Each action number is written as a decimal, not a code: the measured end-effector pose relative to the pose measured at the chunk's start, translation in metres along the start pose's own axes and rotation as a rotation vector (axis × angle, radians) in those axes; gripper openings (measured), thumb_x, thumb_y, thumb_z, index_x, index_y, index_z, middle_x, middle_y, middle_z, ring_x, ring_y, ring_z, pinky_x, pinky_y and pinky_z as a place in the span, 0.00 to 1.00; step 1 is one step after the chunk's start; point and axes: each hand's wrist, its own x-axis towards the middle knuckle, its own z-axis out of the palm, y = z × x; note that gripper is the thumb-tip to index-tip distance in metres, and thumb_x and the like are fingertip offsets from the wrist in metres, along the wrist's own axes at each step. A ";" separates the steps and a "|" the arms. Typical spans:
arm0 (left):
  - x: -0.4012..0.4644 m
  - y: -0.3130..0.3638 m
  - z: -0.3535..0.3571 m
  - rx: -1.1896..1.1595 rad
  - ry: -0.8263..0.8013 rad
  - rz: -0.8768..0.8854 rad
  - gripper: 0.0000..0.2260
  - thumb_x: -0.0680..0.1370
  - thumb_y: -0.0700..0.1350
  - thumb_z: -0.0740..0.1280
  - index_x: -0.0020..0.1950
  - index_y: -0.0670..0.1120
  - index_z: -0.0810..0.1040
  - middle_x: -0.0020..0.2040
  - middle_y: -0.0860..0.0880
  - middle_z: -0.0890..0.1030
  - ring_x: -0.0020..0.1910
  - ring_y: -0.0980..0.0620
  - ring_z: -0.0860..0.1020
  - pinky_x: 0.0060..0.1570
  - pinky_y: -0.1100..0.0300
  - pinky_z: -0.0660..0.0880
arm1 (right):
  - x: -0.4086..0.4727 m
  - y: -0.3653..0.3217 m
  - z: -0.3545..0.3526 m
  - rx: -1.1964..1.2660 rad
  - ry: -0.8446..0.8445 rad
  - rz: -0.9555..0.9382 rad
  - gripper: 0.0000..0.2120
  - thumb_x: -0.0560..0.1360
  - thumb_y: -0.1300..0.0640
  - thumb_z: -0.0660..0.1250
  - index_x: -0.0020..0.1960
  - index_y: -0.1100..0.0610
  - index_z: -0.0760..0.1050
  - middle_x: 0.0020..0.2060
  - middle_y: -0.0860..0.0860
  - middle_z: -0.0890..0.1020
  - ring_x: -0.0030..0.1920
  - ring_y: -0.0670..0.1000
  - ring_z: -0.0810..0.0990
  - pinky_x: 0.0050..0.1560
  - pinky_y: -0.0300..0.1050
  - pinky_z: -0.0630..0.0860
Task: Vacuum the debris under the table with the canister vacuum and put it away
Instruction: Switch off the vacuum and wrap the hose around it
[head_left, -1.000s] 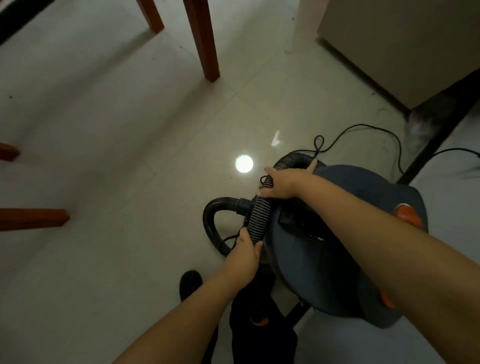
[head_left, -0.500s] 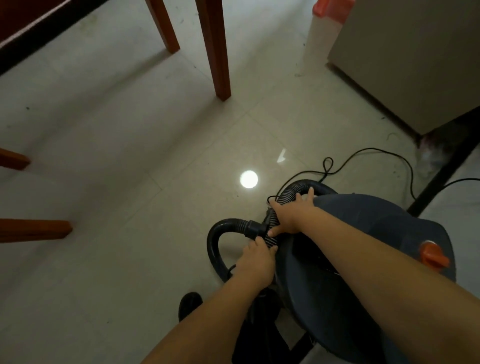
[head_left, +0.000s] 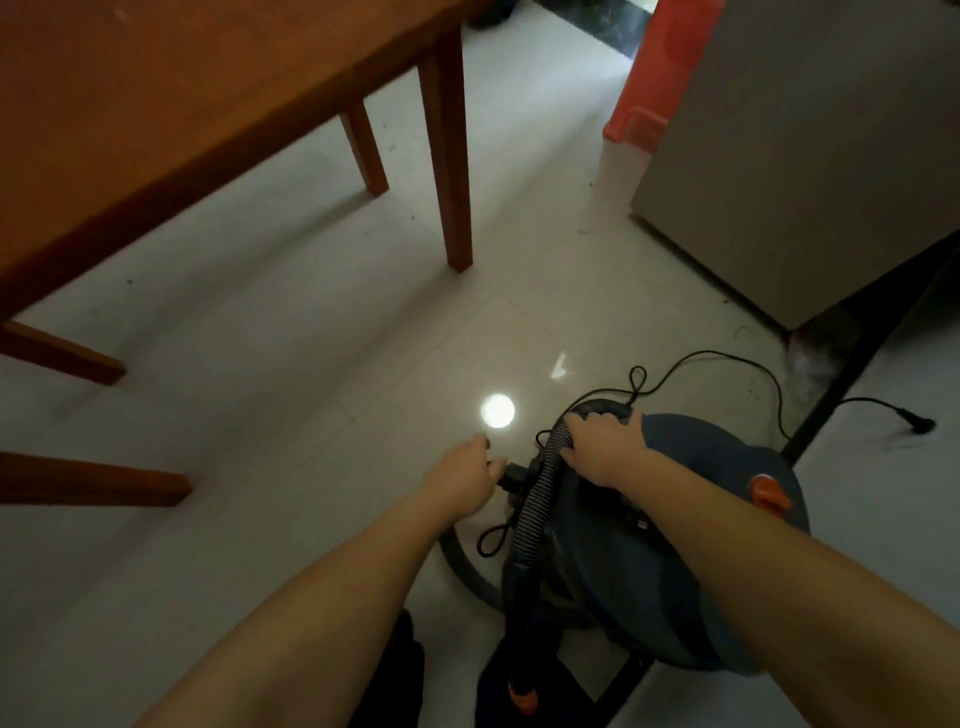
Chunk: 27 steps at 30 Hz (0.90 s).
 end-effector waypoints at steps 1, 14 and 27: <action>-0.009 0.000 -0.019 -0.002 0.024 0.021 0.20 0.82 0.52 0.55 0.69 0.42 0.66 0.62 0.41 0.75 0.58 0.44 0.76 0.56 0.53 0.73 | -0.010 -0.006 -0.011 0.015 0.027 0.009 0.21 0.81 0.47 0.54 0.71 0.54 0.63 0.65 0.55 0.73 0.67 0.58 0.70 0.72 0.69 0.52; -0.083 -0.081 -0.239 0.240 0.199 0.363 0.20 0.82 0.53 0.57 0.71 0.45 0.66 0.63 0.44 0.75 0.58 0.47 0.75 0.56 0.55 0.72 | -0.050 -0.193 -0.131 0.307 0.325 0.075 0.20 0.81 0.49 0.52 0.71 0.55 0.63 0.66 0.56 0.73 0.63 0.58 0.73 0.65 0.55 0.65; -0.052 -0.056 -0.347 0.377 0.258 0.554 0.19 0.81 0.54 0.58 0.70 0.47 0.67 0.61 0.47 0.76 0.55 0.50 0.77 0.56 0.56 0.76 | -0.036 -0.219 -0.216 0.436 0.459 0.233 0.23 0.81 0.50 0.54 0.75 0.54 0.60 0.71 0.55 0.70 0.67 0.58 0.71 0.67 0.55 0.67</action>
